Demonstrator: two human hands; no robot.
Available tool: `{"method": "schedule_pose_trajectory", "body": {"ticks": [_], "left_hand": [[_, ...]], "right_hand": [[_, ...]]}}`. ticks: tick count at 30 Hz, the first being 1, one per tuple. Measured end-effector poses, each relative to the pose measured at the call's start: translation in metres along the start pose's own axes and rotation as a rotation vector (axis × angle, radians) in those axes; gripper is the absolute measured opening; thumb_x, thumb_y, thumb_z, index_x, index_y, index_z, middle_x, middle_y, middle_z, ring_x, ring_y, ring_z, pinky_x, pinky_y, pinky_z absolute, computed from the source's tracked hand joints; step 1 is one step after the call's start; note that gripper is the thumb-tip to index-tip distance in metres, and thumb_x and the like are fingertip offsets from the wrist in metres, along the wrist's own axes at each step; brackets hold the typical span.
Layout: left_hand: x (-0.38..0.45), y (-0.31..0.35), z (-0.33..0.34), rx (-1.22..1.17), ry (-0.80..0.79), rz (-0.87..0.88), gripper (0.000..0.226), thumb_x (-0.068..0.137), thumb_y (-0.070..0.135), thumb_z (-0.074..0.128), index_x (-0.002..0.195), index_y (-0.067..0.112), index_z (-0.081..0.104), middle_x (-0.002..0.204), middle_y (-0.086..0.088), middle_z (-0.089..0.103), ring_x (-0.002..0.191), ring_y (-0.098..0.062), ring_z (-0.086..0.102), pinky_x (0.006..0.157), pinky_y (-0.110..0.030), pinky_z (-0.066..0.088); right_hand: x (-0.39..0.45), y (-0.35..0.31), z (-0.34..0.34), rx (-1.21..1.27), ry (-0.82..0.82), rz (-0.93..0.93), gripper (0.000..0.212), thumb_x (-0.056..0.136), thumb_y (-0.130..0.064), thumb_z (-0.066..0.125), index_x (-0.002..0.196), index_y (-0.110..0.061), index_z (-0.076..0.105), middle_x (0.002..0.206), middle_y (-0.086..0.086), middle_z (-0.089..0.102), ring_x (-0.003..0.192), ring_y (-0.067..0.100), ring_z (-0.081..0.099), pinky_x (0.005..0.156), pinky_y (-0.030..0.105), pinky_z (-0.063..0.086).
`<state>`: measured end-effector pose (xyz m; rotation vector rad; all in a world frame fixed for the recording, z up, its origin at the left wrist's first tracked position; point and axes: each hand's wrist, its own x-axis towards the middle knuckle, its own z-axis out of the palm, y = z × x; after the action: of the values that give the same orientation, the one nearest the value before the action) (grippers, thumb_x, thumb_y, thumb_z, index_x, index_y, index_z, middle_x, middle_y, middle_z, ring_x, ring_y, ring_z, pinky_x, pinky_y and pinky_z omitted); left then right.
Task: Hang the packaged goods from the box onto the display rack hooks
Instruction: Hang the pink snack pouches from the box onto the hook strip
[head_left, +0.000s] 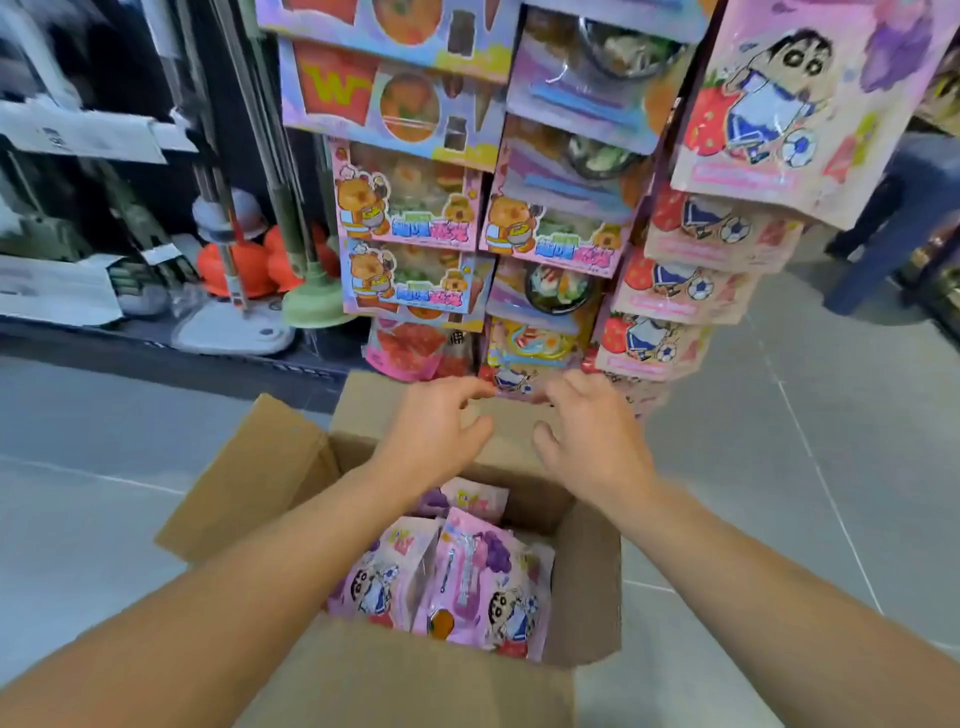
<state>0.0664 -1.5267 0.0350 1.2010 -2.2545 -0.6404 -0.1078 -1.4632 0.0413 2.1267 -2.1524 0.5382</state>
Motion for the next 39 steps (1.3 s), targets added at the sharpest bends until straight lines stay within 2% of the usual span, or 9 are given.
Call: {"method": "schedule_pose_trajectory", "body": {"ticks": [5, 9, 14, 19, 24, 30, 34, 37, 39], "left_hand": [[-0.049, -0.071, 0.024, -0.003, -0.129, -0.136, 0.034, 0.084, 0.025, 0.066, 0.117, 0.021, 0.069, 0.108, 0.001, 0.073, 0.101, -0.017, 0.066, 0.087, -0.025, 0.046], [-0.081, -0.12, 0.047, -0.022, -0.223, -0.272, 0.028, 0.082, 0.031, 0.066, 0.11, 0.024, 0.07, 0.103, 0.0, 0.073, 0.099, -0.022, 0.067, 0.084, -0.033, 0.053], [-0.105, -0.159, 0.067, -0.011, -0.326, -0.368, 0.043, 0.082, 0.029, 0.067, 0.123, 0.017, 0.064, 0.122, -0.003, 0.068, 0.106, -0.024, 0.064, 0.089, -0.031, 0.05], [-0.114, -0.194, 0.076, 0.003, -0.366, -0.439, 0.046, 0.083, 0.03, 0.068, 0.126, 0.014, 0.061, 0.123, -0.005, 0.065, 0.114, -0.025, 0.06, 0.091, -0.03, 0.044], [-0.114, -0.229, 0.087, 0.044, -0.404, -0.505, 0.035, 0.083, 0.032, 0.066, 0.116, 0.019, 0.065, 0.112, -0.002, 0.066, 0.111, -0.025, 0.058, 0.085, -0.029, 0.045], [-0.107, -0.257, 0.092, 0.022, -0.351, -0.642, 0.039, 0.083, 0.032, 0.068, 0.12, 0.018, 0.064, 0.12, -0.007, 0.066, 0.112, -0.028, 0.06, 0.091, -0.03, 0.047], [-0.106, -0.27, 0.094, 0.006, -0.317, -0.729, 0.047, 0.084, 0.036, 0.068, 0.127, 0.018, 0.059, 0.121, -0.006, 0.066, 0.11, -0.024, 0.061, 0.083, -0.025, 0.043], [-0.106, -0.269, 0.094, 0.014, -0.334, -0.78, 0.049, 0.085, 0.039, 0.068, 0.127, 0.017, 0.058, 0.12, -0.007, 0.067, 0.109, -0.025, 0.062, 0.081, -0.025, 0.043], [-0.105, -0.263, 0.091, 0.021, -0.334, -0.809, 0.047, 0.085, 0.039, 0.067, 0.125, 0.015, 0.058, 0.119, -0.008, 0.067, 0.107, -0.026, 0.062, 0.083, -0.027, 0.046]], "right_hand": [[-0.04, -0.035, 0.064, 0.025, -0.254, 0.068, 0.026, 0.088, -0.025, 0.058, 0.111, -0.016, 0.062, 0.11, 0.004, 0.061, 0.105, 0.028, 0.055, 0.087, 0.037, 0.046], [-0.066, -0.053, 0.109, -0.009, -0.452, 0.137, 0.028, 0.088, -0.027, 0.059, 0.113, -0.014, 0.058, 0.114, 0.007, 0.056, 0.106, 0.03, 0.054, 0.085, 0.041, 0.049], [-0.081, -0.065, 0.147, 0.003, -0.605, 0.232, 0.034, 0.086, -0.029, 0.061, 0.117, -0.015, 0.056, 0.117, 0.009, 0.056, 0.106, 0.032, 0.058, 0.083, 0.041, 0.051], [-0.079, -0.082, 0.185, 0.1, -0.669, 0.313, 0.041, 0.087, -0.027, 0.061, 0.126, -0.014, 0.056, 0.125, 0.009, 0.058, 0.114, 0.029, 0.057, 0.091, 0.038, 0.049], [-0.048, -0.095, 0.246, 0.126, -0.672, 0.187, 0.049, 0.091, -0.029, 0.057, 0.135, -0.009, 0.051, 0.134, 0.014, 0.054, 0.122, 0.031, 0.053, 0.098, 0.035, 0.044], [-0.008, -0.097, 0.312, 0.067, -0.819, 0.174, 0.038, 0.095, -0.03, 0.049, 0.122, -0.004, 0.053, 0.124, 0.02, 0.059, 0.113, 0.038, 0.057, 0.087, 0.038, 0.047], [-0.006, -0.101, 0.333, -0.011, -0.852, 0.157, 0.034, 0.091, -0.038, 0.057, 0.108, -0.009, 0.062, 0.111, 0.015, 0.063, 0.112, 0.035, 0.059, 0.079, 0.035, 0.046], [-0.004, -0.098, 0.333, -0.078, -0.822, 0.154, 0.048, 0.092, -0.043, 0.055, 0.128, -0.011, 0.053, 0.134, 0.016, 0.049, 0.125, 0.037, 0.044, 0.095, 0.044, 0.043], [0.0, -0.094, 0.331, -0.106, -0.888, 0.136, 0.05, 0.093, -0.042, 0.055, 0.13, -0.009, 0.052, 0.136, 0.016, 0.049, 0.124, 0.038, 0.043, 0.098, 0.045, 0.042]]}}
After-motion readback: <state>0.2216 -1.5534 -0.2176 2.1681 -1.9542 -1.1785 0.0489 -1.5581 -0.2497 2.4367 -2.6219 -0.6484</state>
